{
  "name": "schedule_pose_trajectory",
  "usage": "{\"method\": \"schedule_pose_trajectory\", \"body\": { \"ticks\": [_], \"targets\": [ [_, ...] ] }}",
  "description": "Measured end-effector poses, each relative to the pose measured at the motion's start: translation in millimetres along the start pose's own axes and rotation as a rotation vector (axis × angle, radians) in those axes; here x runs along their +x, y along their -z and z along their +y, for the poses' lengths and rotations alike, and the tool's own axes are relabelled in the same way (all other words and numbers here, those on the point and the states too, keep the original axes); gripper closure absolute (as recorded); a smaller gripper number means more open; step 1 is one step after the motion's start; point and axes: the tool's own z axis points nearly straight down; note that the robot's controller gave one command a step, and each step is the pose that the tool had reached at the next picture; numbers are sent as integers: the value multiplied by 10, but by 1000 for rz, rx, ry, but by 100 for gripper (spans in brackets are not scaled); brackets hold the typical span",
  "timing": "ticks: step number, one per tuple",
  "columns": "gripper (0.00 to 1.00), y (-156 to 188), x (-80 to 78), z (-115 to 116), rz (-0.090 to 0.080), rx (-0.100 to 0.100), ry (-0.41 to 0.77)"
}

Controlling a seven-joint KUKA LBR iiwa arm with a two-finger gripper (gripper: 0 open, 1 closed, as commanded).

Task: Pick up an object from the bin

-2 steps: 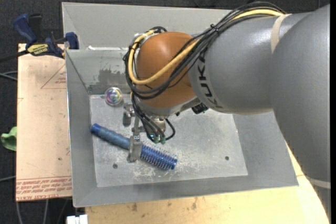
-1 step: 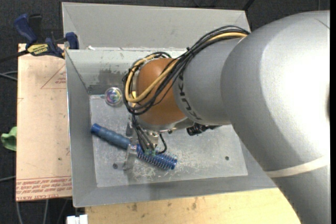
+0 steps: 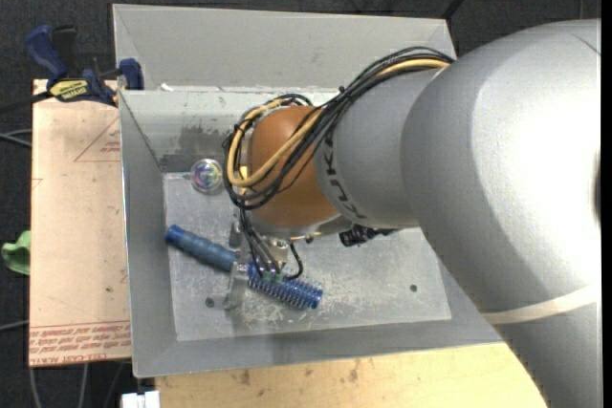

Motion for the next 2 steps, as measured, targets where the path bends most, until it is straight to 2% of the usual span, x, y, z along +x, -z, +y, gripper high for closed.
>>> {"method": "schedule_pose_trajectory", "body": {
  "ticks": [2],
  "targets": [
    [0,4,-3,13,0,0,-1]
  ]
}}
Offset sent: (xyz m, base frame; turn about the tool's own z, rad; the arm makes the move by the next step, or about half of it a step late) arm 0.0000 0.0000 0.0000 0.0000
